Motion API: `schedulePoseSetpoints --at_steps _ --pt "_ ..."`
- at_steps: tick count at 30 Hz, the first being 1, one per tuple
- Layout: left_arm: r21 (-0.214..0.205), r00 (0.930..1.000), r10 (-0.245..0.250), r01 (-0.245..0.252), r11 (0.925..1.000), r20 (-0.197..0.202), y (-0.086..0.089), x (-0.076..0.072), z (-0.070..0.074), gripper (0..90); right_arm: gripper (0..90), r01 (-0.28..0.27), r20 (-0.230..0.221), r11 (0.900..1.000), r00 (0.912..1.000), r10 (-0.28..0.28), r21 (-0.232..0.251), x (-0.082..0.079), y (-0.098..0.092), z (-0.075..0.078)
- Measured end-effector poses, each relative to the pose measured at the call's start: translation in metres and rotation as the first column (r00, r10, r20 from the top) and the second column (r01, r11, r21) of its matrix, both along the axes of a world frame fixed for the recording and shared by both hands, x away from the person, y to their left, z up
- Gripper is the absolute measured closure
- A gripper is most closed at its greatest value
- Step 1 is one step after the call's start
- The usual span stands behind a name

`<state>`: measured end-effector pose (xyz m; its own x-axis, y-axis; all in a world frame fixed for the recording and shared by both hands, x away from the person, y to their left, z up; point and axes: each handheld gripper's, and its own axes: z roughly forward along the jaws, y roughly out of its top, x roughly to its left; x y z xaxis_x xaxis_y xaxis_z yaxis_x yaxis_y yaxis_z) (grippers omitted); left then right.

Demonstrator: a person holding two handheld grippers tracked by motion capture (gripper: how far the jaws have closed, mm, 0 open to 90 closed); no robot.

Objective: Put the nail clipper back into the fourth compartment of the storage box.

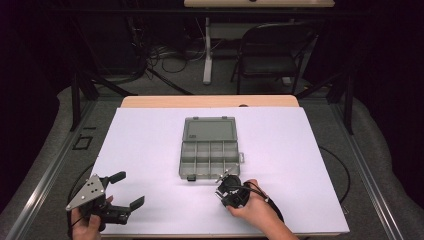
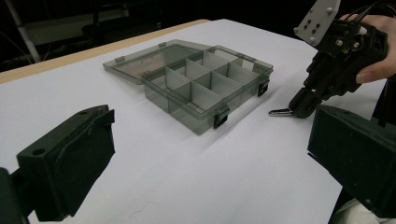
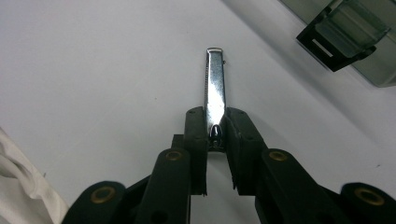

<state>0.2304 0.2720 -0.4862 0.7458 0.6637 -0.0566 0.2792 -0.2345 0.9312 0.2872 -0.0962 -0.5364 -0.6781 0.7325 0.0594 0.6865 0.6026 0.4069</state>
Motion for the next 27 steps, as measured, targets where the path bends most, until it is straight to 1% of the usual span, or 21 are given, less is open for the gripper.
schedulePoseSetpoints --at_steps 1,2,3,7,9,10,11,15,19,20,22,24,27 --pt "0.000 1.0000 0.001 -0.001 1.0000 0.000 0.0000 0.0000 0.0000 0.3 79.6 -0.008 -0.036 0.9993 0.9993 0.007 -0.036 0.0007 -0.0006 0.0039" --pt "0.000 1.0000 0.000 0.000 1.0000 0.000 0.0001 0.0001 0.0000 0.3 79.7 -0.008 -0.042 0.9997 0.9991 0.007 -0.025 0.0010 -0.0007 0.0036" --pt "0.000 1.0000 -0.001 0.001 1.0000 0.000 0.0001 0.0000 0.0000 0.3 79.7 -0.011 -0.042 0.9996 0.9991 0.010 -0.026 0.0013 -0.0006 0.0037" --pt "-0.001 1.0000 0.000 0.000 1.0000 0.001 0.0003 -0.0001 0.0002 0.3 79.7 -0.012 -0.061 0.9988 0.9981 0.009 -0.047 0.0016 -0.0003 0.0056" --pt "-0.001 1.0000 0.000 0.000 1.0000 0.000 0.0002 -0.0001 0.0001 0.3 79.7 -0.011 -0.060 0.9990 0.9982 0.008 -0.043 0.0016 -0.0007 0.0054" --pt "0.001 1.0000 0.000 0.000 1.0000 0.000 0.0001 0.0000 0.0000 0.3 79.7 -0.005 -0.045 0.9997 0.9990 0.004 -0.023 0.0014 -0.0009 0.0038" --pt "0.001 1.0000 0.001 -0.001 1.0000 0.001 0.0000 0.0000 -0.0001 0.3 79.7 -0.004 -0.056 0.9995 0.9984 0.002 -0.030 0.0015 -0.0014 0.0049" --pt "0.004 1.0000 0.002 -0.002 1.0000 -0.002 0.0002 0.0003 -0.0002 0.3 79.8 0.002 -0.057 0.9998 0.9984 -0.003 -0.019 0.0017 -0.0019 0.0047" --pt "-0.005 1.0000 0.001 -0.001 1.0000 0.000 0.0006 0.0004 -0.0003 0.3 79.9 -0.002 -0.061 0.9998 0.9981 0.001 -0.020 0.0019 -0.0027 0.0055" --pt "-0.005 1.0000 0.001 -0.001 1.0000 0.000 0.0006 0.0004 -0.0003 0.3 79.9 0.004 -0.049 1.0000 0.9988 -0.004 -0.005 0.0015 -0.0026 0.0045" --pt "-0.002 1.0000 0.001 -0.001 1.0000 0.000 0.0007 0.0001 -0.0001 0.3 79.9 0.003 -0.048 1.0000 0.9988 -0.003 -0.004 0.0016 -0.0030 0.0057" --pt "-0.003 1.0000 0.004 -0.004 1.0000 0.000 0.0006 0.0001 -0.0001 0.3 79.9 0.012 -0.042 0.9999 0.9990 -0.012 0.009 0.0011 -0.0030 0.0067" --pt "-0.002 1.0000 0.006 -0.006 1.0000 0.001 0.0008 -0.0002 0.0001 0.3 80.0 0.005 -0.038 0.9999 0.9993 -0.005 0.010 0.0016 -0.0045 0.0103"
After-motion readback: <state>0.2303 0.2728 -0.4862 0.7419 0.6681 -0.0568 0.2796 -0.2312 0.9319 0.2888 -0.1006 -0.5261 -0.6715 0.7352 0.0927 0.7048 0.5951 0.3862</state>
